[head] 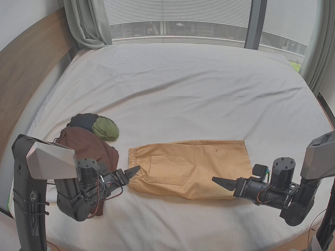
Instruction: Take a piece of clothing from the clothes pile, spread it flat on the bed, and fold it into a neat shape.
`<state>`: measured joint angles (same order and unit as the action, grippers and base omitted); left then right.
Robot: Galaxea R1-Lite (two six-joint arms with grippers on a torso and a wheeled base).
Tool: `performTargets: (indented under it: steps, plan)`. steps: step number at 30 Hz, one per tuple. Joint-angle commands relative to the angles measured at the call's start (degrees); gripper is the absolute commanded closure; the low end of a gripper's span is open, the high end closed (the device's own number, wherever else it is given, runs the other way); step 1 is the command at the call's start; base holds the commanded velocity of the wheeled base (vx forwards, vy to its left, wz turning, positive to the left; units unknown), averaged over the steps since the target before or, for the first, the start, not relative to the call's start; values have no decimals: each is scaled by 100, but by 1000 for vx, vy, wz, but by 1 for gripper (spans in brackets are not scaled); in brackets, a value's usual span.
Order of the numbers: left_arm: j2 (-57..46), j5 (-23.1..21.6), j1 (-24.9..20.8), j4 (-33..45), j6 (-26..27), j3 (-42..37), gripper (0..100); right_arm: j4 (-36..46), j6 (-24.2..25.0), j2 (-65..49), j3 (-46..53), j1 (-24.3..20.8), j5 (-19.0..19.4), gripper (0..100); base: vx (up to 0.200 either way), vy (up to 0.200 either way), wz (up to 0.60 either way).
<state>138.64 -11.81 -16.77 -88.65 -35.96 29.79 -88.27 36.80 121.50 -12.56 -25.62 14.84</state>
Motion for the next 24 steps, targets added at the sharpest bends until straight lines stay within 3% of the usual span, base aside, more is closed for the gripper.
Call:
performTargets:
  steps: [1, 24]
  plan:
    - [330, -5, 8, -3, -7, 167, 0, -6, 2, 22, -36, 5, 2, 0, 0, 0, 0]
    - [1051, 4, -195, -3, -69, 958, 0, -6, 2, 5, -98, 49, -7, 0, 0, 0, 0]
